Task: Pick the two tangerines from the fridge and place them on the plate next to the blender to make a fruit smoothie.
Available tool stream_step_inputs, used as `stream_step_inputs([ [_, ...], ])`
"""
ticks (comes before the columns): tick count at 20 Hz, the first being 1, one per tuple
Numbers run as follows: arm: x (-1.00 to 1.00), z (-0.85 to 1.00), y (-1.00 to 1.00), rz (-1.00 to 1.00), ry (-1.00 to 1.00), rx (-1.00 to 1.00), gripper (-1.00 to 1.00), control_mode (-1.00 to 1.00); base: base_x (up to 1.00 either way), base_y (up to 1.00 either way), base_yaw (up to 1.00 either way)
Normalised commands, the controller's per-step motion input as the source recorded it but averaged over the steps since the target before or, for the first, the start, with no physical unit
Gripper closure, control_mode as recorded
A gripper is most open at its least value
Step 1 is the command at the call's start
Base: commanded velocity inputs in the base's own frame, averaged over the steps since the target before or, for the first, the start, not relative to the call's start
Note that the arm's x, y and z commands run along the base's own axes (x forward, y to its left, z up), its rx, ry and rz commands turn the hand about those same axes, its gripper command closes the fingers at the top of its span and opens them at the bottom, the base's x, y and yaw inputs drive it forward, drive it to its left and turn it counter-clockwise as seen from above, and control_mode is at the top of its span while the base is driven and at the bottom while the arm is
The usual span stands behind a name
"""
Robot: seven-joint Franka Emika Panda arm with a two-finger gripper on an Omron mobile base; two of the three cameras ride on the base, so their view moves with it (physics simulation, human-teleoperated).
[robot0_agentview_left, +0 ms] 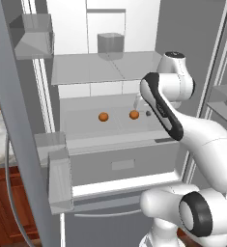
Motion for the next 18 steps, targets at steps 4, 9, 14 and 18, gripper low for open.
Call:
stream_step_inputs([
  [4, 0.16, -0.13, -0.17, 0.0, -0.05, 0.0, -1.0, -1.0, 0.0, 0.0, 0.0],
  [9, -0.14, -0.61, -0.4, 0.0, -0.07, -0.01, -1.0, -1.0, 0.0, 0.0, 0.0],
  [14, 0.17, -0.38, -0.12, -0.06, -0.16, 0.0, -1.0, -1.0, 0.0, 0.0, 0.0],
  [18, 0.49, -0.27, 0.06, -0.18, -0.12, 0.0, -1.0, -1.0, 0.0, 0.0, 0.0],
])
